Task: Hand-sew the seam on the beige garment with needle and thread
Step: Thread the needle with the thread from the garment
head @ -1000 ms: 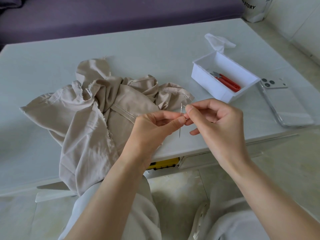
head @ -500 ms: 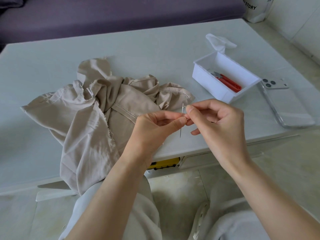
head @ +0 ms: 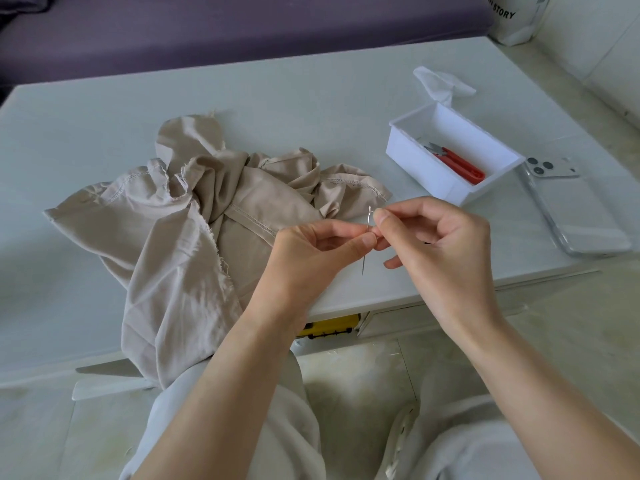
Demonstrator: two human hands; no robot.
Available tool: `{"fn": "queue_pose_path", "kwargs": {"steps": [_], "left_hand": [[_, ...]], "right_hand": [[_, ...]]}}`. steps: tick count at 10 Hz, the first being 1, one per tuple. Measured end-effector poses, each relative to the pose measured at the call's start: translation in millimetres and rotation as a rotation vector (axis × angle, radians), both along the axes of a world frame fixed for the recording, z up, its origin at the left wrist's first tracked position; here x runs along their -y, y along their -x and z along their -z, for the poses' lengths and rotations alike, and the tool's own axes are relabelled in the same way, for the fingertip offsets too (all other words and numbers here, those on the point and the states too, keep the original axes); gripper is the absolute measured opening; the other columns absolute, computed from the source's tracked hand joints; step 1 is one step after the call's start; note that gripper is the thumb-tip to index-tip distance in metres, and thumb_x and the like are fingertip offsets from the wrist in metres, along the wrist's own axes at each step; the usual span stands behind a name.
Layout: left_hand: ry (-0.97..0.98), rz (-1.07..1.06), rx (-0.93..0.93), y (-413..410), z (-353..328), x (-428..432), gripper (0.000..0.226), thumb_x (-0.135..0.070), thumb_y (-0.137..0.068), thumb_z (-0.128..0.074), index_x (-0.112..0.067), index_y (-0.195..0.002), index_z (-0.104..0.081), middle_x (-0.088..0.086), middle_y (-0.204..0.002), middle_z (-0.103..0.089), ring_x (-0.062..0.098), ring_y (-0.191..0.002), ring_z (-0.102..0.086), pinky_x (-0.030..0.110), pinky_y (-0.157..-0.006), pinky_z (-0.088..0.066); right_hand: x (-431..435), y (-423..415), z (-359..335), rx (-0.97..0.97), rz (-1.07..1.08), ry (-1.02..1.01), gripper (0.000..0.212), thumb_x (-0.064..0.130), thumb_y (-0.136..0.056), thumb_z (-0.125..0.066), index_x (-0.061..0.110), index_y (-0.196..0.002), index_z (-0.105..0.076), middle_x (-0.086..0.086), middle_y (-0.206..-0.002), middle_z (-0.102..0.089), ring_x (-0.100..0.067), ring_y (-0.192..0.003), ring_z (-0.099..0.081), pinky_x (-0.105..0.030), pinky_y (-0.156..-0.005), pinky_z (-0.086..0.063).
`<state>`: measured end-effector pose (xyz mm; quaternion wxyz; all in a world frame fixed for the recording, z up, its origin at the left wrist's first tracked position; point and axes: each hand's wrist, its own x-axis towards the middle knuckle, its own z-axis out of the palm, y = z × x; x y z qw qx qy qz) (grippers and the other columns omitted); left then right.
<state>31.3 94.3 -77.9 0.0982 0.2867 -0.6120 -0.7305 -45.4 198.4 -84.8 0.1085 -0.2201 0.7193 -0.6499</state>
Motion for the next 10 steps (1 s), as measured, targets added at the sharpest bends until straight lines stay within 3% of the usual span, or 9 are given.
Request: {"fn": "queue_pose_path", "kwargs": {"steps": [4, 6, 7, 8, 9, 10], "left_hand": [[0.012, 0.016, -0.012, 1, 2, 0, 0.004, -0.010, -0.081, -0.069, -0.011, -0.078, -0.071, -0.010, -0.061, -0.067, -0.006, -0.047, -0.053, 0.001, -0.038, -0.030], [0.021, 0.016, -0.026, 3, 2, 0, 0.005, -0.005, -0.083, -0.067, -0.001, -0.085, -0.070, 0.005, -0.073, -0.067, -0.007, -0.030, -0.044, 0.000, -0.035, -0.028], [0.031, 0.014, -0.037, 3, 4, 0, 0.007, -0.005, -0.083, -0.067, 0.000, -0.087, -0.070, 0.005, -0.073, -0.067, -0.007, -0.031, -0.045, 0.000, -0.036, -0.028], [0.055, 0.016, -0.057, 4, 7, 1, 0.002, -0.004, -0.082, -0.069, -0.005, -0.081, -0.071, 0.004, -0.073, -0.071, -0.006, -0.044, -0.057, 0.002, -0.046, -0.038], [0.120, 0.006, -0.095, 4, 10, 1, 0.009, -0.004, -0.079, -0.072, -0.013, -0.075, -0.073, -0.002, -0.075, -0.074, 0.002, -0.072, -0.069, 0.008, -0.066, -0.046], [0.240, -0.035, -0.101, 4, 11, -2, 0.010, -0.010, -0.079, -0.074, -0.019, -0.074, -0.073, -0.006, -0.073, -0.074, 0.004, -0.073, -0.069, 0.009, -0.060, -0.046]], "right_hand": [[0, 0, 0, 0.000, 0.010, -0.002, 0.011, 0.011, -0.083, -0.068, 0.017, -0.075, -0.069, 0.003, -0.063, -0.069, -0.013, -0.064, -0.067, -0.024, -0.050, -0.052], [0, 0, 1, -0.004, 0.018, -0.003, 0.012, 0.012, -0.083, -0.069, 0.020, -0.074, -0.070, 0.003, -0.062, -0.069, -0.014, -0.064, -0.067, -0.024, -0.050, -0.052], [0, 0, 1, -0.009, 0.019, -0.005, 0.010, 0.012, -0.083, -0.069, 0.019, -0.075, -0.070, 0.003, -0.063, -0.069, -0.014, -0.064, -0.067, -0.025, -0.050, -0.053], [0, 0, 1, -0.011, 0.014, -0.010, 0.009, 0.013, -0.083, -0.069, 0.019, -0.076, -0.070, 0.003, -0.064, -0.070, -0.013, -0.065, -0.067, -0.026, -0.051, -0.054], [1, 1, 1, -0.017, 0.015, -0.020, 0.011, 0.014, -0.083, -0.069, 0.021, -0.075, -0.070, 0.003, -0.064, -0.070, -0.013, -0.065, -0.067, -0.028, -0.054, -0.055], [1, 3, 2, -0.014, 0.009, -0.035, 0.013, 0.016, -0.083, -0.069, 0.024, -0.074, -0.069, 0.005, -0.064, -0.069, -0.011, -0.063, -0.066, -0.026, -0.059, -0.053]]}}
